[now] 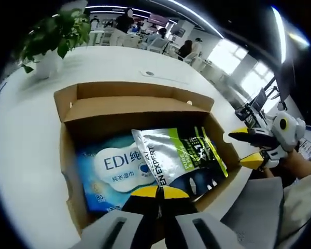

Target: Operate the shoe box by opening the lid, removing the specified soft item, and placing it in the target area until the item is outside and the box remains undamaged.

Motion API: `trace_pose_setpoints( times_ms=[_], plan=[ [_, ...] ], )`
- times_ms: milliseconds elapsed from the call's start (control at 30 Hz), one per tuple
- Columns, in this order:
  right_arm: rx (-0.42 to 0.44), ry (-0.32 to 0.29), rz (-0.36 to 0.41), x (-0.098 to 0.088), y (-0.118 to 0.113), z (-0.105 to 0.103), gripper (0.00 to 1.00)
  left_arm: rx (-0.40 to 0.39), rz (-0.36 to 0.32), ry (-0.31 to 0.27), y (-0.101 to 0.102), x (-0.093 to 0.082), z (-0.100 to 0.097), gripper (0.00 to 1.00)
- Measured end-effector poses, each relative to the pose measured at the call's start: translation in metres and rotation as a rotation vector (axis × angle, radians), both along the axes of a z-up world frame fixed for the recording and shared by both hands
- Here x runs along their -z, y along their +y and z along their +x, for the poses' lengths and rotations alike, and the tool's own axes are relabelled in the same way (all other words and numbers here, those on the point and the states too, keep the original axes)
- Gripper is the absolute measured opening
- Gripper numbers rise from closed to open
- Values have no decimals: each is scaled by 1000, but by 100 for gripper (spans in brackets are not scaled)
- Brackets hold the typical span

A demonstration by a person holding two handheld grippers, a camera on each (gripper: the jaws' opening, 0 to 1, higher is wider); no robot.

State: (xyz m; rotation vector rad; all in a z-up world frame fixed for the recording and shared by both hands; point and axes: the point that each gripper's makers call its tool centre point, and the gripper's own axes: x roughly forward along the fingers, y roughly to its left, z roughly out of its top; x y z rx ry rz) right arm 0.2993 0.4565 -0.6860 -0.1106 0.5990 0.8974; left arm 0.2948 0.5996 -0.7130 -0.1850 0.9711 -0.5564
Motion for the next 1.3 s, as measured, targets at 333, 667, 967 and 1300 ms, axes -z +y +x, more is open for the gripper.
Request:
trace_pose_setpoints(
  times_ms=[333, 667, 967, 1300],
  plan=[
    [-43, 86, -20, 10, 23, -2, 34, -29, 10, -20, 12, -2, -1, 0],
    [-47, 178, -61, 26, 36, 1, 26, -49, 17, -36, 23, -4, 1, 0],
    [-68, 239, -81, 37, 48, -5, 22, -53, 18, -42, 25, -3, 0, 0],
    [-66, 262, -70, 40, 57, -11, 11, -39, 34, -49, 26, -1, -1, 0]
  ],
)
